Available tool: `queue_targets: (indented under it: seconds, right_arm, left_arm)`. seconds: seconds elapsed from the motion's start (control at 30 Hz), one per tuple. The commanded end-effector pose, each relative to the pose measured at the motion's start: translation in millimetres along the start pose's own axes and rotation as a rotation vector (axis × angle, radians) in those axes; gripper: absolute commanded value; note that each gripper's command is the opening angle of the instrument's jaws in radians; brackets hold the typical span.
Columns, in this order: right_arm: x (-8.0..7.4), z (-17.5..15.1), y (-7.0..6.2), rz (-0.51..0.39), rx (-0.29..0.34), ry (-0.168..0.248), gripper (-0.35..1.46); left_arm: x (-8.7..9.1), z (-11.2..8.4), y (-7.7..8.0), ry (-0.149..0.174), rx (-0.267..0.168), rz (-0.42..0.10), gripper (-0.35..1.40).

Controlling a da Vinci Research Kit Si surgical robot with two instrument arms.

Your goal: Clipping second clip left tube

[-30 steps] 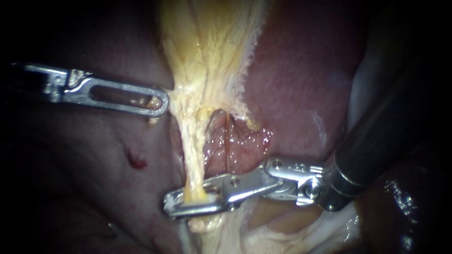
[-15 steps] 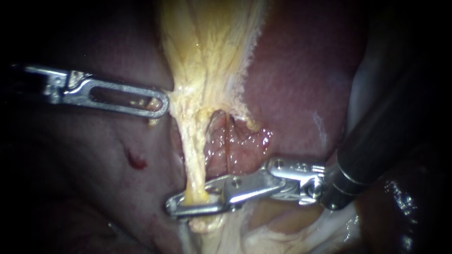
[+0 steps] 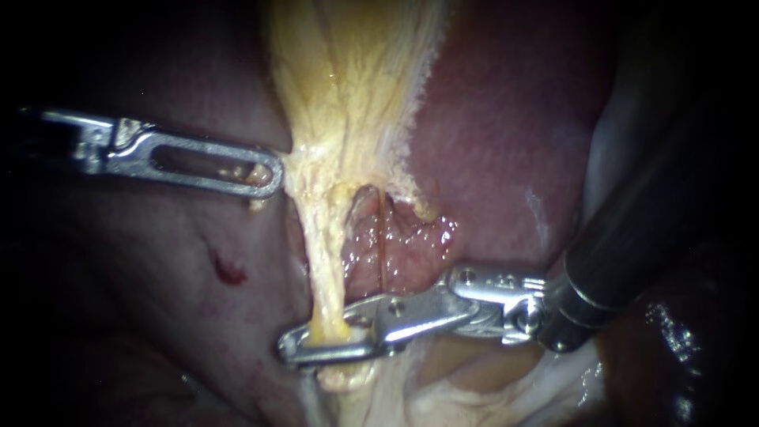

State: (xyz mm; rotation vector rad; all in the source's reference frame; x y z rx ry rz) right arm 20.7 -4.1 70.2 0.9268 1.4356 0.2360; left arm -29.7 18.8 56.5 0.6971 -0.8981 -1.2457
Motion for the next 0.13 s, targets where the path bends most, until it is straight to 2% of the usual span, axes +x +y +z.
queue_targets:
  seconds: [0.03, 0.13]
  right_arm:
    - [0.0, 0.0, 0.0, 0.000, 0.000, 0.000, -0.35]
    - [0.0, -0.1, 0.0, 0.000, -0.003, 0.000, -0.35]
  left_arm:
    - [0.0, 0.0, 0.0, 0.000, 0.000, 0.000, -0.35]
    - [0.0, 0.0, 0.0, 0.000, 0.000, 0.000, -0.35]
